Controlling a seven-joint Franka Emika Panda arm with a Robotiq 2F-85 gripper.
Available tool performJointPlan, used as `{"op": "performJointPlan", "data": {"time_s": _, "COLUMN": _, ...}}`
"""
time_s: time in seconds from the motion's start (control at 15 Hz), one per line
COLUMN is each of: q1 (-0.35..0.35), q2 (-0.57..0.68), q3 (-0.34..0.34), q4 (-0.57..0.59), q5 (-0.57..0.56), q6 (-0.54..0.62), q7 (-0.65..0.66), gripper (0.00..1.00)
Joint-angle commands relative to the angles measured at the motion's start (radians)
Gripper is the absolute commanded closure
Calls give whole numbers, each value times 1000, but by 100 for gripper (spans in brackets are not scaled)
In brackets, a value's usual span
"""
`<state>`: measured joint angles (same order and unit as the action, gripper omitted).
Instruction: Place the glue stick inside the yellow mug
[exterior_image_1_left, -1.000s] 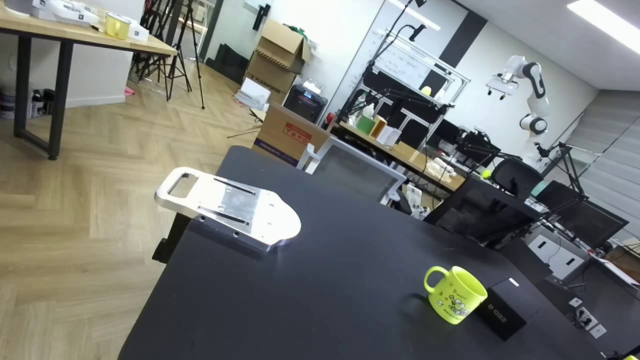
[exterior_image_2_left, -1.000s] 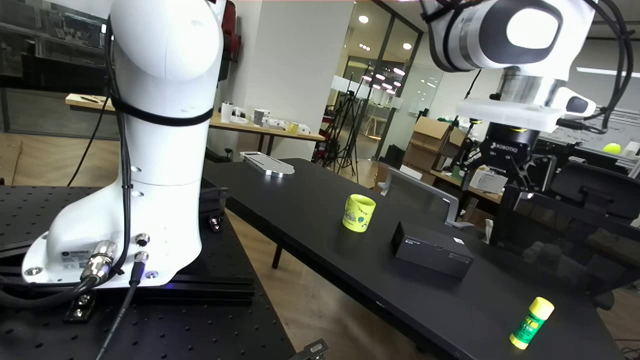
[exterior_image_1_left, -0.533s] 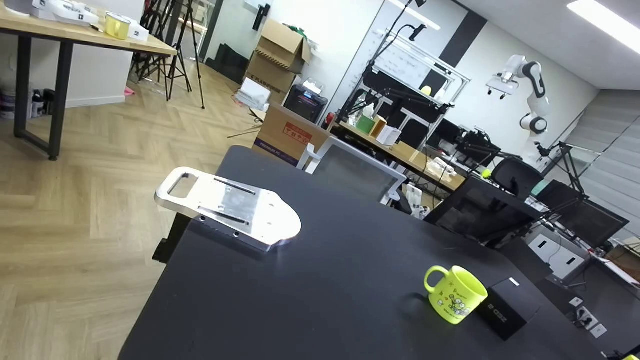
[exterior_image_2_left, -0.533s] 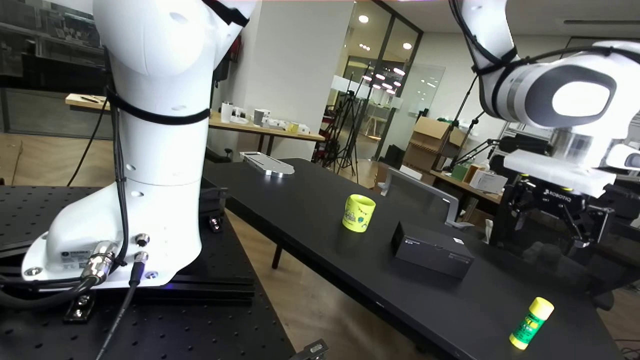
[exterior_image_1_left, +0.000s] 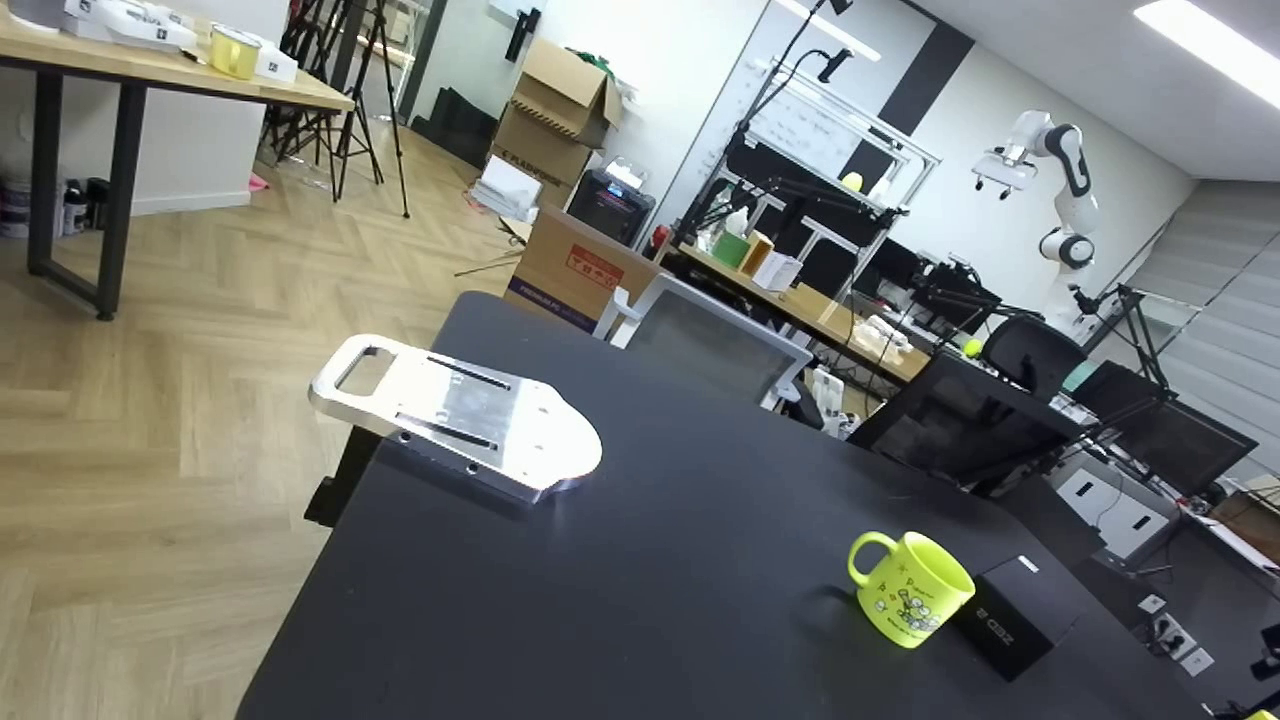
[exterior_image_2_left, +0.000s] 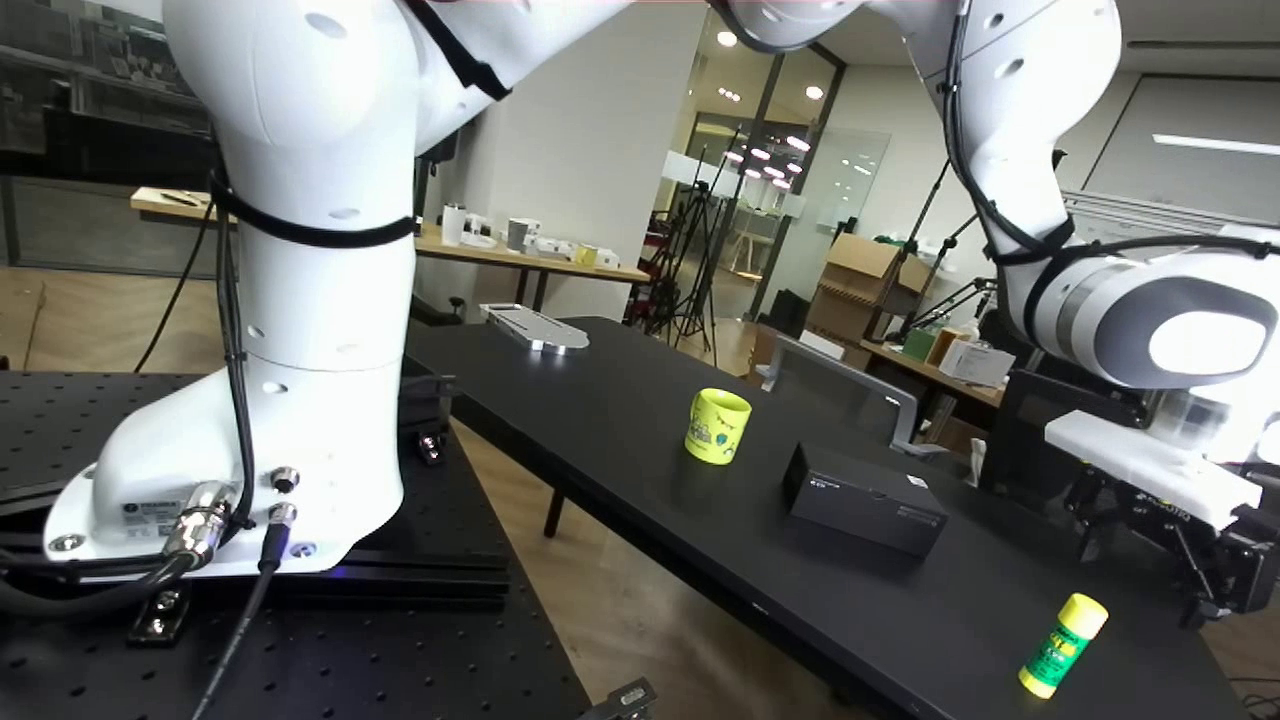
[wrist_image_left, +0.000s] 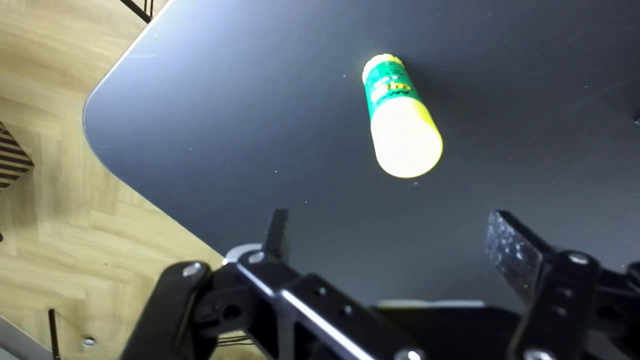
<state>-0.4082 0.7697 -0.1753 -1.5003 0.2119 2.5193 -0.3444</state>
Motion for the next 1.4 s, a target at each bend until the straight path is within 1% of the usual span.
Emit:
{"op": "performJointPlan", "data": {"time_s": 0.0, "q1": -27, "q2": 108, "q3": 17, "q4": 138, "q5": -34, "q6": -47, "q7": 86, "gripper": 0}}
{"op": "performJointPlan", "data": {"time_s": 0.47, "q1": -30, "q2": 213, "q3": 25, "q4": 240, "q5": -45, "q6": -152, "q7": 140, "gripper": 0}}
{"op": "performJointPlan", "data": {"time_s": 0.53, "q1": -32, "q2": 223, "q3": 29, "q4": 253, "q5": -42, "q6": -173, "q7": 144, "gripper": 25}}
{"op": "performJointPlan", "data": {"time_s": 0.6, "q1": -32, "q2": 231, "q3": 29, "q4": 264, "q5": -41, "q6": -185, "q7": 149, "gripper": 26}}
{"op": "performJointPlan", "data": {"time_s": 0.67, "q1": -32, "q2": 237, "q3": 31, "q4": 275, "q5": -38, "q6": -200, "q7": 153, "gripper": 32}}
{"op": "performJointPlan", "data": {"time_s": 0.73, "q1": -32, "q2": 241, "q3": 32, "q4": 285, "q5": -38, "q6": -213, "q7": 158, "gripper": 40}}
{"op": "performJointPlan", "data": {"time_s": 1.0, "q1": -28, "q2": 235, "q3": 39, "q4": 305, "q5": -34, "q6": -272, "q7": 171, "gripper": 68}}
{"op": "performJointPlan", "data": {"time_s": 1.2, "q1": -28, "q2": 179, "q3": 55, "q4": 291, "q5": -23, "q6": -368, "q7": 167, "gripper": 88}}
{"op": "performJointPlan", "data": {"time_s": 1.27, "q1": -11, "q2": 155, "q3": 41, "q4": 277, "q5": -1, "q6": -390, "q7": 154, "gripper": 92}}
{"op": "performJointPlan", "data": {"time_s": 1.33, "q1": -7, "q2": 134, "q3": 46, "q4": 271, "q5": 3, "q6": -411, "q7": 151, "gripper": 92}}
